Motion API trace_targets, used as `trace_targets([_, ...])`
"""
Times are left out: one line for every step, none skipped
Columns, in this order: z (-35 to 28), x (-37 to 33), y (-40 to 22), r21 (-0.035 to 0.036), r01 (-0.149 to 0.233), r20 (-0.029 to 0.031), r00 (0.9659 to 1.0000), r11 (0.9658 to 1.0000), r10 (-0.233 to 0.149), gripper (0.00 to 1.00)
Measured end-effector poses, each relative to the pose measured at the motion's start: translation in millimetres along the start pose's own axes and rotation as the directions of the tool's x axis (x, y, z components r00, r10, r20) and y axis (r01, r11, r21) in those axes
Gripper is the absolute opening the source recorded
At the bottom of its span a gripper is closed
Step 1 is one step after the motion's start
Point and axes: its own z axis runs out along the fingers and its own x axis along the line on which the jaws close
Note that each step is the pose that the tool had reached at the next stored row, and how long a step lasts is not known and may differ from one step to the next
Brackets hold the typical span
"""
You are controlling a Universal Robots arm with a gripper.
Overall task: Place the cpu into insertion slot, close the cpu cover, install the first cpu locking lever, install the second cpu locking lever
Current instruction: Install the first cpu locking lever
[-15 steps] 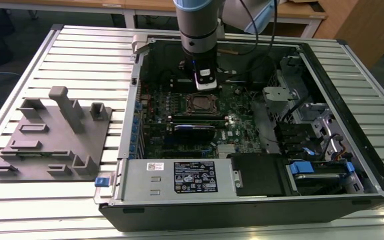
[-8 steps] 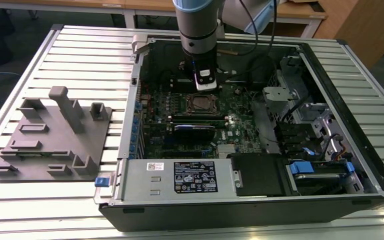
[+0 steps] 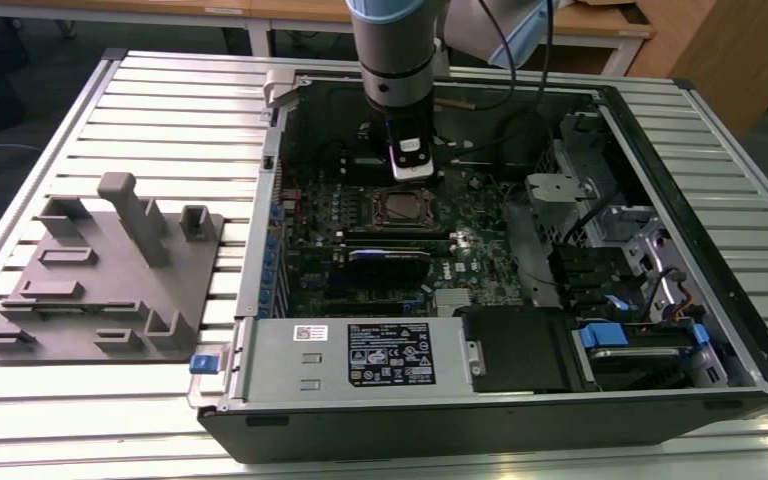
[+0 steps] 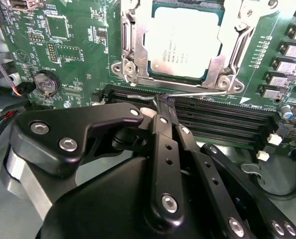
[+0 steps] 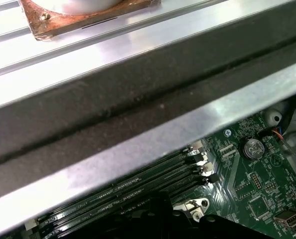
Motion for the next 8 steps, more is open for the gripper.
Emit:
trace_targets([0.1, 0.0, 0.0, 0.0011, 0.0, 0.0005, 1.0, 1.0, 0.0, 0.11])
trace_targets([0.1, 0.1, 0.0, 0.0019, 0.0, 0.0009, 1.0, 1.0, 0.0, 0.11])
trace_targets([0.3, 0.1, 0.0, 0.0026, 0.0, 0.0012, 1.0, 1.0, 0.0, 0.11])
trace_targets([0.6, 0.1, -0.1, 0.0029, 0.0, 0.0015, 1.0, 1.0, 0.0, 0.11])
trace_targets([1.0, 0.1, -0.2, 0.0032, 0.0, 0.0018, 1.0, 1.0, 0.0, 0.11])
trace_targets([1.2, 0.2, -0.3, 0.0036, 0.0, 0.002, 1.0, 1.0, 0.0, 0.11])
trace_targets([1.5, 0.2, -0.3, 0.0041, 0.0, 0.0024, 1.0, 1.0, 0.0, 0.11])
trace_targets([1.8, 0.2, -0.4, 0.005, 0.0, 0.0029, 1.0, 1.0, 0.0, 0.11])
